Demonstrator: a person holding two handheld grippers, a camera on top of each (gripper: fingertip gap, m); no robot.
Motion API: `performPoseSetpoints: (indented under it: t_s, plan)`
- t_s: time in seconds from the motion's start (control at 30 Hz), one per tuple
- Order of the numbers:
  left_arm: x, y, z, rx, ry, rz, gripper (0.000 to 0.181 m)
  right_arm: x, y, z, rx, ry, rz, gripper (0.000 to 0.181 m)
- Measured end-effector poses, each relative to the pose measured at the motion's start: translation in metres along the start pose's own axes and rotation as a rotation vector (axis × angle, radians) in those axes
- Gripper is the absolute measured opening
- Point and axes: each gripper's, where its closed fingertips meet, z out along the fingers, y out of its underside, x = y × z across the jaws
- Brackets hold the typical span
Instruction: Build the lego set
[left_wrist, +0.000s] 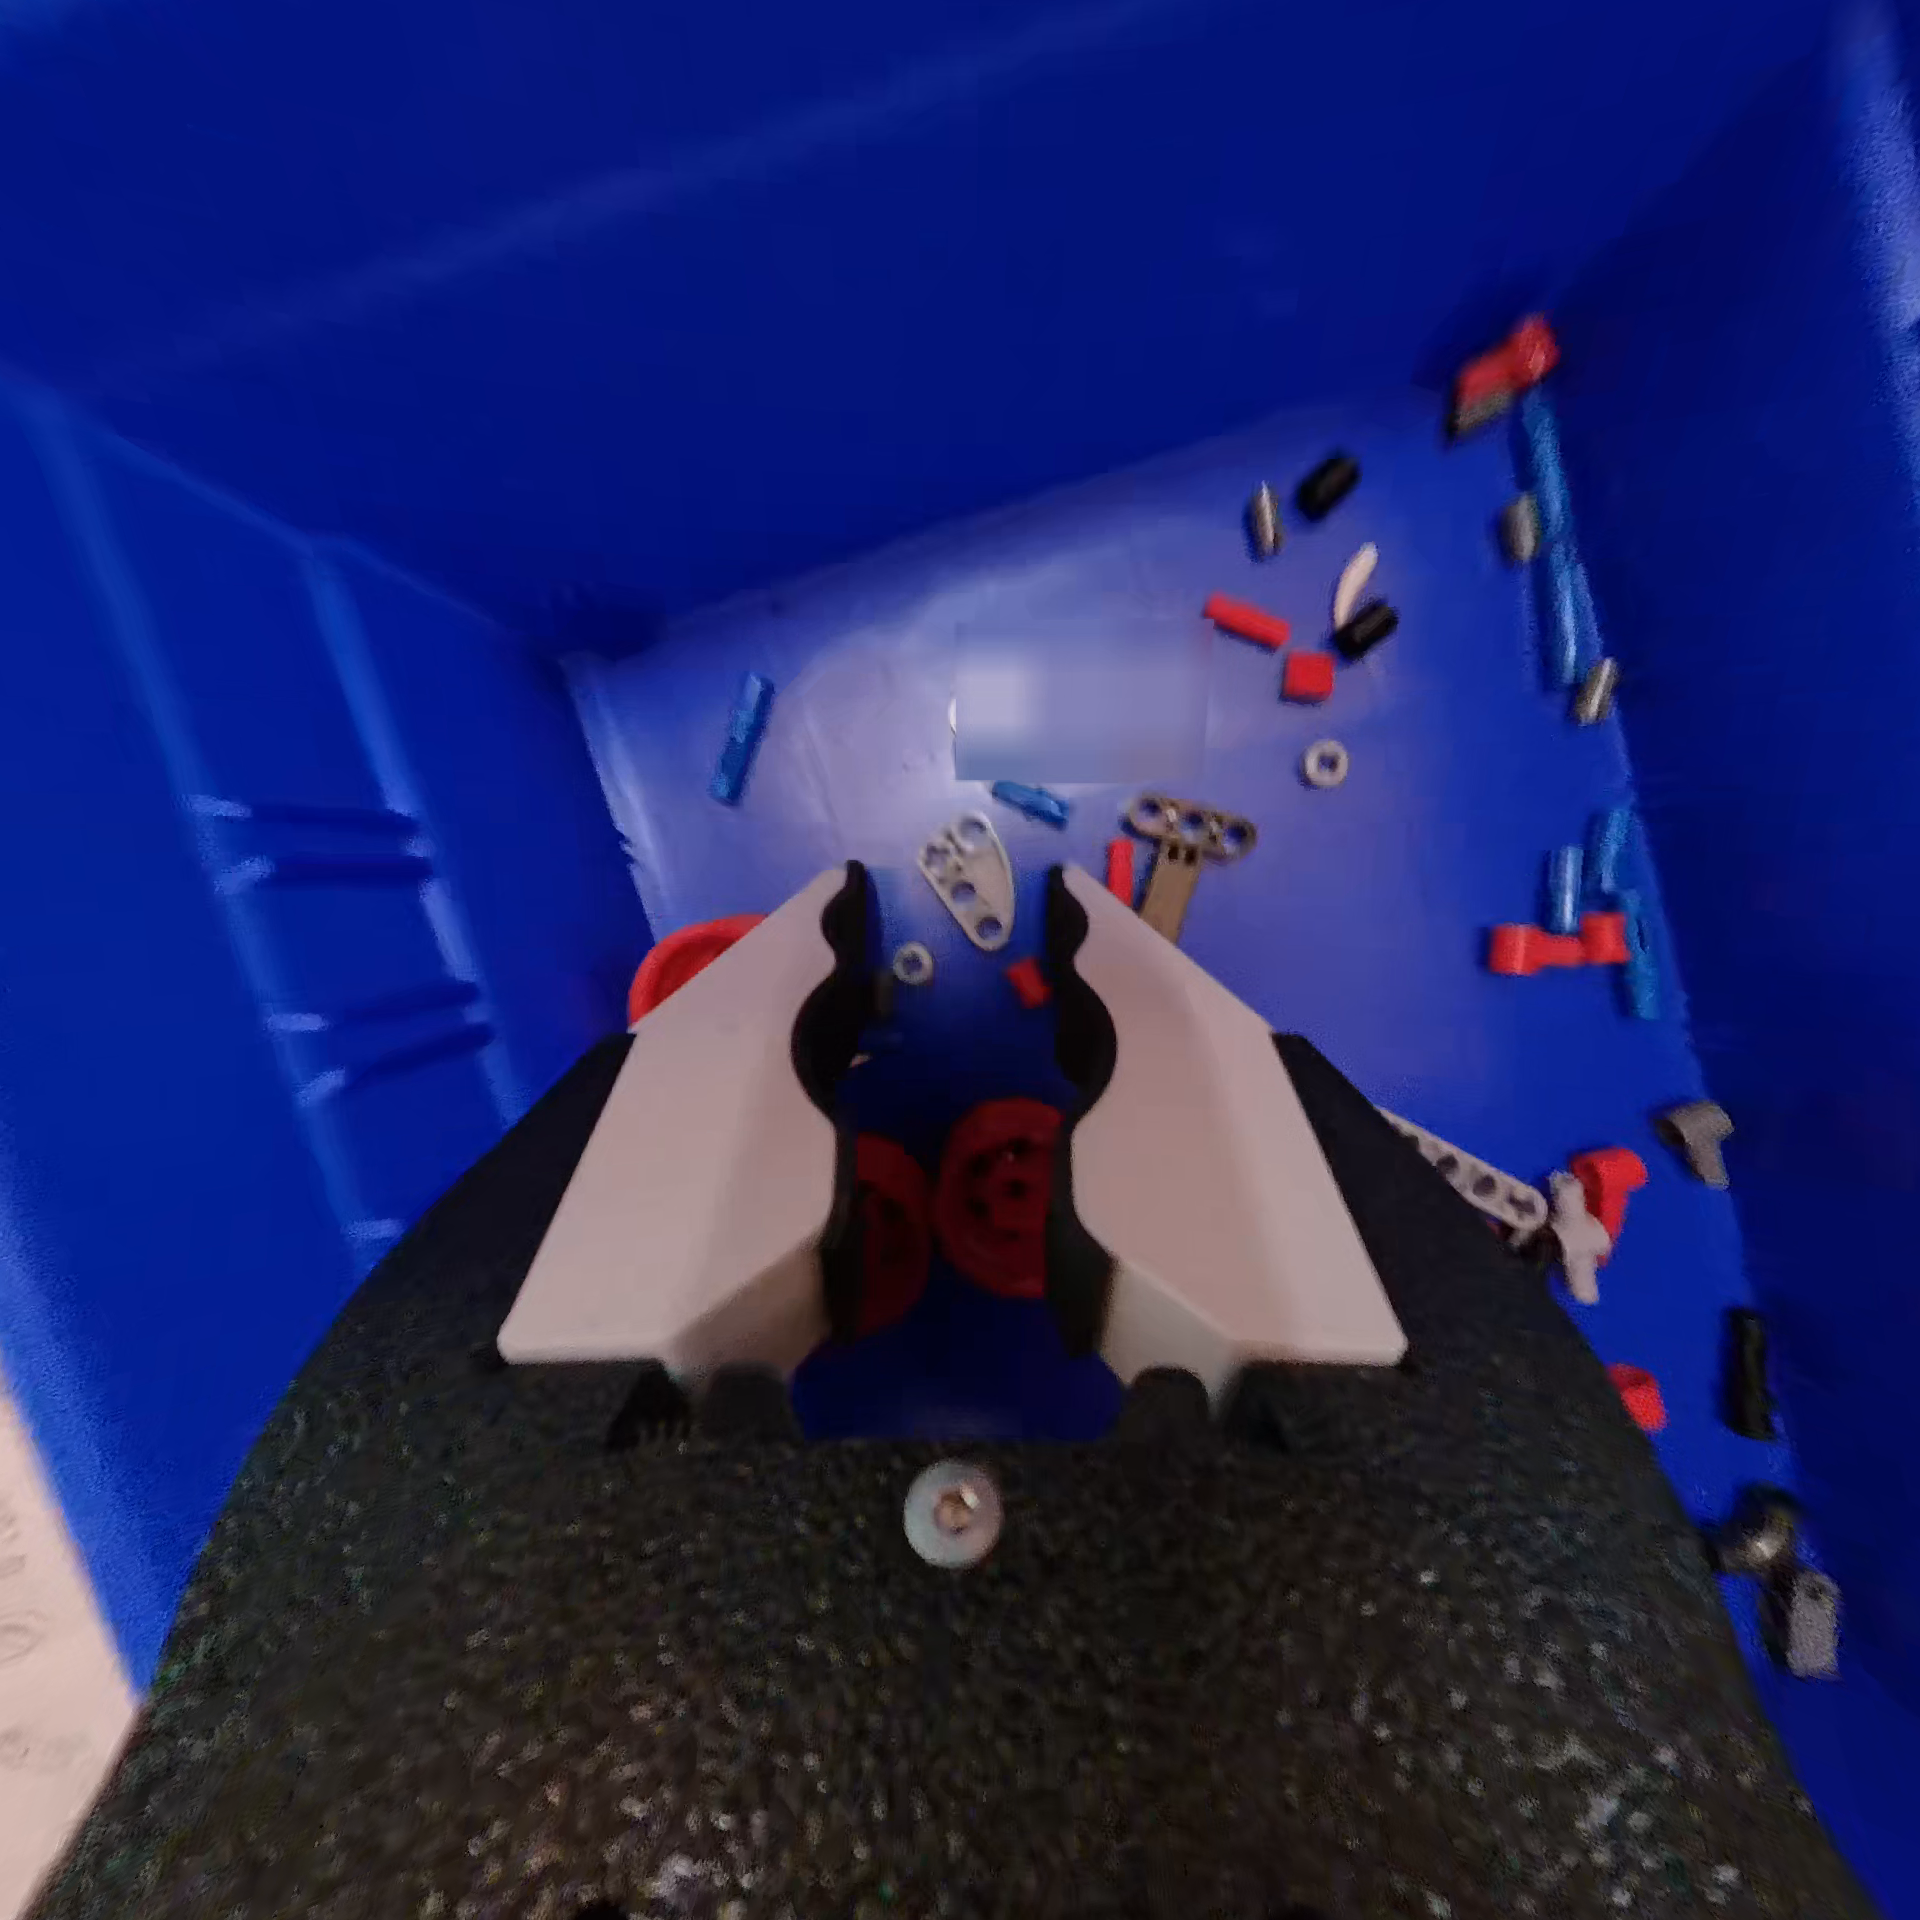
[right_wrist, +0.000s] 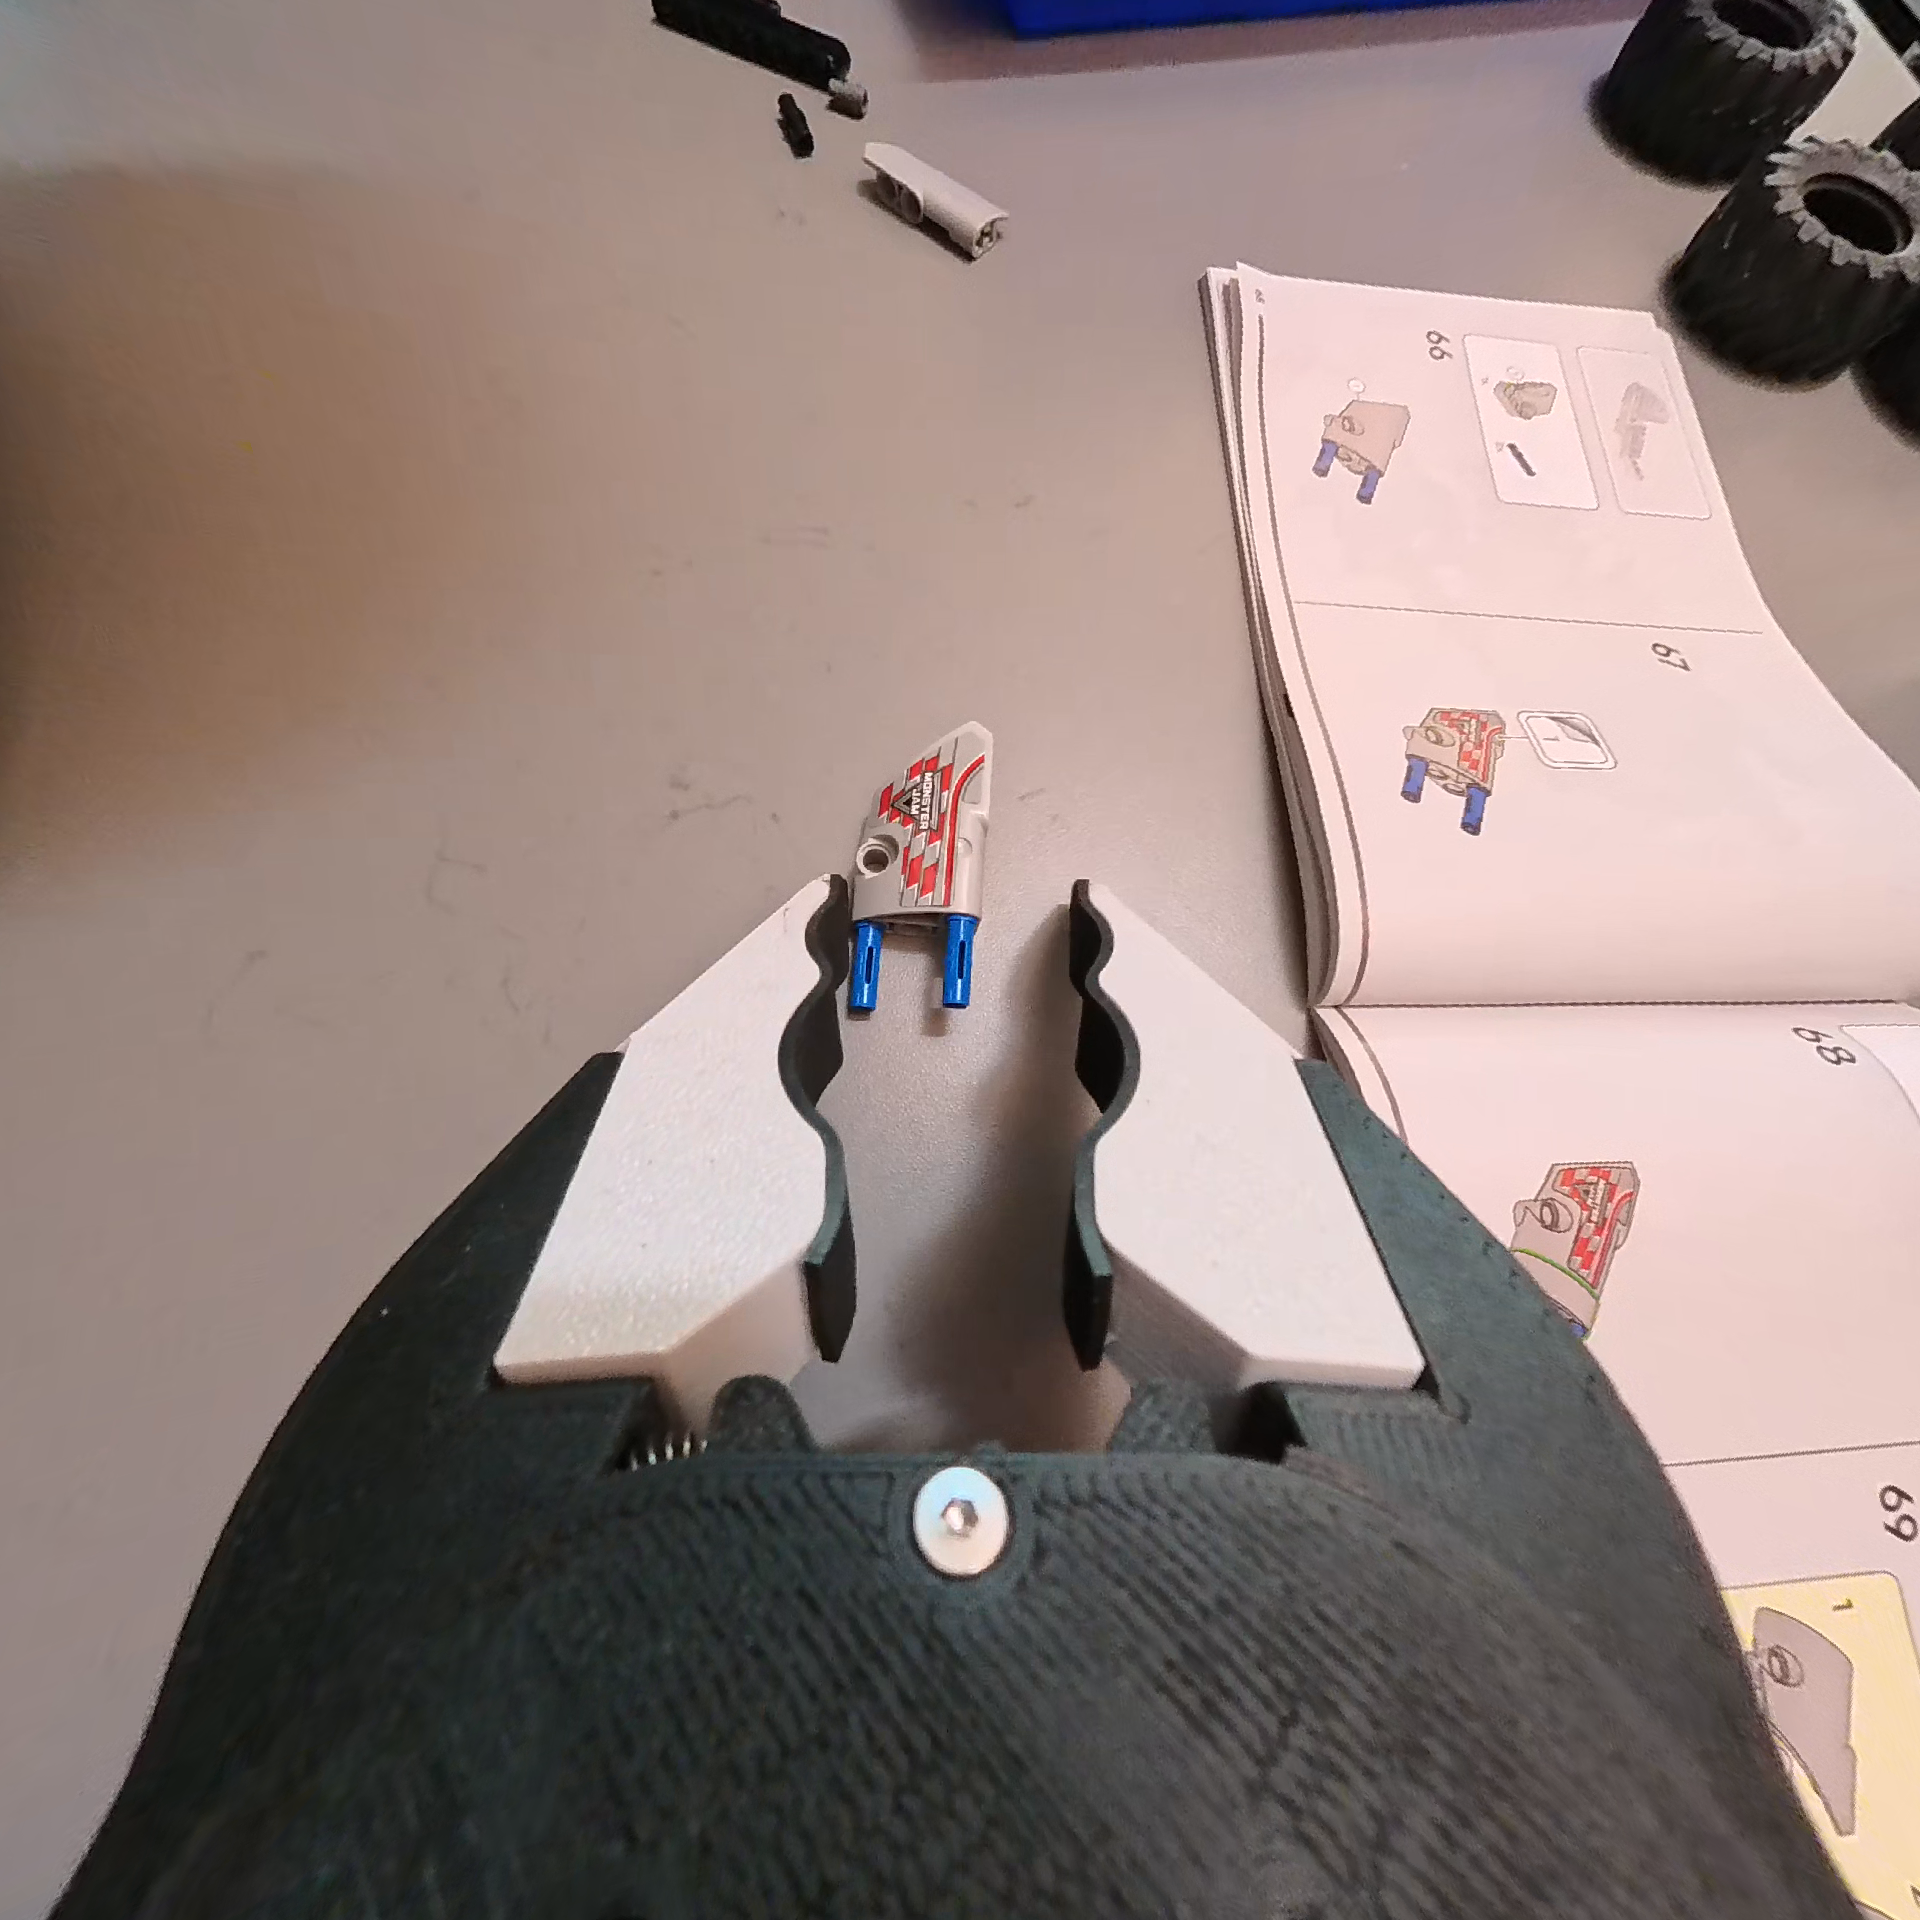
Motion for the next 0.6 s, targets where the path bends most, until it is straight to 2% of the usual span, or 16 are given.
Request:
performPoseSetpoints:
  t_s: [0.07, 0.17, 0.23, 0.3, 0.37, 0.43, 0.5, 0.57, 0.6]
  plan:
    - [0.002, 0.000, -0.001, 0.000, -0.002, -0.010, 0.024, 0.000, 0.000, 0.000, -0.001, -0.004, 0.005, 0.041]
    - [0.010, 0.003, -0.005, -0.016, 0.021, 0.072, 0.013, 0.000, 0.000, 0.000, -0.001, -0.004, 0.006, 0.042]
    - [0.016, -0.001, -0.013, 0.010, 0.058, 0.069, 0.013, 0.000, 0.000, 0.000, -0.001, -0.001, 0.004, 0.042]
    - [0.026, -0.009, -0.034, 0.062, 0.094, 0.101, 0.013, 0.000, 0.000, 0.000, 0.000, 0.002, 0.003, 0.042]
    - [0.041, -0.024, -0.068, 0.174, 0.129, 0.158, 0.013, 0.001, 0.000, 0.000, 0.001, 0.010, -0.002, 0.043]
    - [0.074, -0.038, -0.113, 0.311, 0.204, 0.254, 0.013, 0.001, 0.000, 0.000, 0.002, 0.016, -0.007, 0.044]
    - [0.126, -0.042, -0.158, 0.441, 0.318, 0.373, 0.012, 0.002, -0.001, 0.000, 0.003, 0.025, -0.012, 0.045]
    - [0.193, -0.024, -0.188, 0.494, 0.462, 0.567, 0.012, 0.003, -0.001, -0.001, 0.006, 0.040, -0.020, 0.047]
    - [0.227, -0.008, -0.193, 0.482, 0.527, 0.673, 0.012, 0.003, -0.001, -0.001, 0.008, 0.042, -0.031, 0.048]
